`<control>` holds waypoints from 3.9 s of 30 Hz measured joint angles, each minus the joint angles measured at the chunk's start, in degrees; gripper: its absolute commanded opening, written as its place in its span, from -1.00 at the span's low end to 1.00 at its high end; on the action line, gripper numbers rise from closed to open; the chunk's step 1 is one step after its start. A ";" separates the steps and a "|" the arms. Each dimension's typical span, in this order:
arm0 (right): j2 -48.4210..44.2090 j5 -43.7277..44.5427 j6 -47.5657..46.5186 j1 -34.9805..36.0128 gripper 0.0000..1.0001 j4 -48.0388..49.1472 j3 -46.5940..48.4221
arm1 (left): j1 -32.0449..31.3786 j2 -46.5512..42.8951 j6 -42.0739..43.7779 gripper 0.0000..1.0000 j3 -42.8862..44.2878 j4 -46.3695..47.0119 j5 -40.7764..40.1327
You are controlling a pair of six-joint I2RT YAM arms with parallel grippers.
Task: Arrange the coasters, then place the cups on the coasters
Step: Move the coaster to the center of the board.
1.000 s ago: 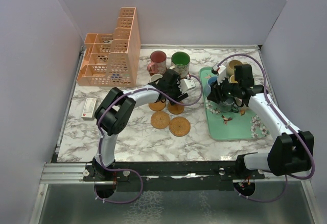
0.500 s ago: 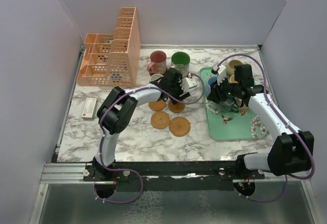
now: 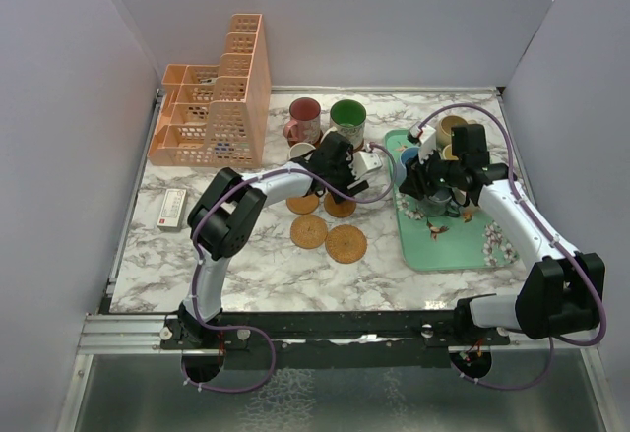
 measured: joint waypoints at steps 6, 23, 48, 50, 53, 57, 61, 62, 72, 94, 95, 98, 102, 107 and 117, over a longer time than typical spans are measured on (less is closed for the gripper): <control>0.00 -0.04 0.02 -0.22 -0.26 0.00 0.00 | -0.42 0.31 -0.04 0.53 0.83 -1.11 0.39; -0.39 0.13 0.66 -2.19 -0.26 0.00 -0.02 | -0.79 1.46 -0.46 0.58 2.78 -2.08 1.03; -0.39 0.15 1.16 -5.53 -0.26 0.09 -0.02 | -0.79 -22.32 8.09 0.67 -18.71 -12.41 3.30; -0.39 0.13 1.16 -5.53 -0.26 0.11 -0.02 | -0.79 -22.82 8.87 0.67 -20.24 -12.98 2.08; -0.39 0.13 1.16 -5.53 -0.26 0.15 -0.02 | -0.79 -22.84 9.51 0.66 -21.46 -13.35 0.83; -0.39 0.11 1.14 -5.53 -0.26 0.17 -0.04 | -0.79 -22.62 10.05 0.66 -21.55 -13.81 -0.09; -0.39 0.11 1.14 -5.53 -0.26 0.20 -0.11 | -0.79 -22.49 10.34 0.66 -22.21 -14.23 -0.61; -0.39 0.09 1.14 -5.53 -0.26 0.20 -0.11 | -0.79 -22.49 10.38 0.66 -22.56 -14.29 -0.70; -0.39 -0.02 1.11 -5.53 -0.26 0.20 -0.13 | -0.79 -23.21 10.45 0.65 -24.72 -13.40 -0.94; -0.39 -0.33 1.09 -5.53 -0.24 0.20 -0.13 | -0.79 -26.43 10.56 0.65 -27.43 -16.98 -0.31; -0.39 -0.33 1.09 -5.53 -0.23 0.20 -0.11 | -0.79 -26.43 10.58 0.65 -27.43 -17.16 -0.20; -0.39 -0.31 1.09 -5.53 -0.21 0.20 -0.11 | -0.79 -26.45 10.58 0.65 -27.39 -17.40 -0.02; -0.28 -0.04 1.07 -5.53 -0.15 0.11 0.63 | -0.79 -26.45 10.58 0.66 -27.32 -17.68 0.31; -0.26 1.99 0.68 -5.53 0.01 0.15 2.32 | -0.79 -26.45 10.14 0.67 -26.99 -19.26 1.64; 1.99 7.98 -0.70 -5.53 0.07 -0.52 7.37 | -0.81 -26.36 9.25 0.69 -22.56 -19.82 4.31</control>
